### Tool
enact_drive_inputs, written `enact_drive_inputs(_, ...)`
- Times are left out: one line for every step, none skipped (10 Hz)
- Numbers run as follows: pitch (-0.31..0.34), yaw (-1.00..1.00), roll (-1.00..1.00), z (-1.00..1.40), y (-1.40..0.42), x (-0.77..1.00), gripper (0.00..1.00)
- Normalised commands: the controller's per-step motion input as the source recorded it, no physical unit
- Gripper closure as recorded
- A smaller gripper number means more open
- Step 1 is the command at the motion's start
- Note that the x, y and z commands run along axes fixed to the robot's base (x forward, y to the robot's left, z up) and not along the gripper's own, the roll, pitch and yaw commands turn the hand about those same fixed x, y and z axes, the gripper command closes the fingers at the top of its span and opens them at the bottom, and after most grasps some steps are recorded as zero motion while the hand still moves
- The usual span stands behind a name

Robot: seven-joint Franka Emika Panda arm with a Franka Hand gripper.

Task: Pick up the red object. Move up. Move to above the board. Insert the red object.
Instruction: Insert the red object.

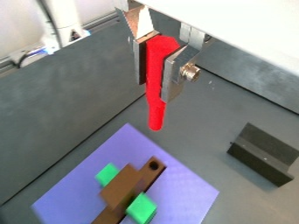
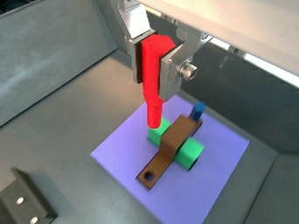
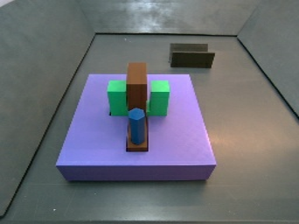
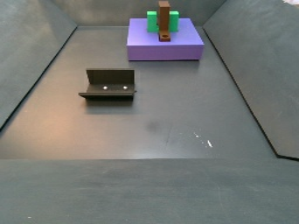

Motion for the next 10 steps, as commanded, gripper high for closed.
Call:
enact_drive_inputs(-0.181, -0.16, -0.07, -0.56, 0.29, 0.00, 1.00)
enact_drive_inputs(-0.249, -0.15, 0.00, -0.64, 0.19, 0.00, 1.00)
enact_drive_inputs(-0.271, -0.06, 0.00, -0.67, 0.08, -0.08, 1.00)
enact_drive_inputs(-0.281, 0.00, 0.04, -0.67, 0.06, -0.14, 1.00)
enact_drive_inputs(-0.284, 0.00, 0.04, -0.66, 0.05, -0.13, 1.00)
enact_drive_inputs(-0.269, -0.02, 0.07, -0.67, 0.04, -0.10, 1.00)
enact_drive_inputs(-0.171, -0.07, 0.09, -0.71, 0.00, 0.00, 1.00)
enact_drive_inputs(-0.016, -0.11, 0.15, -0.58, 0.00, 0.00, 1.00)
enact_drive_inputs(-0.014, -0.10, 0.16, -0.57, 0.00, 0.00, 1.00)
enact_drive_inputs(-0.009, -0.11, 0.13, -0.56, 0.00, 0.00, 1.00)
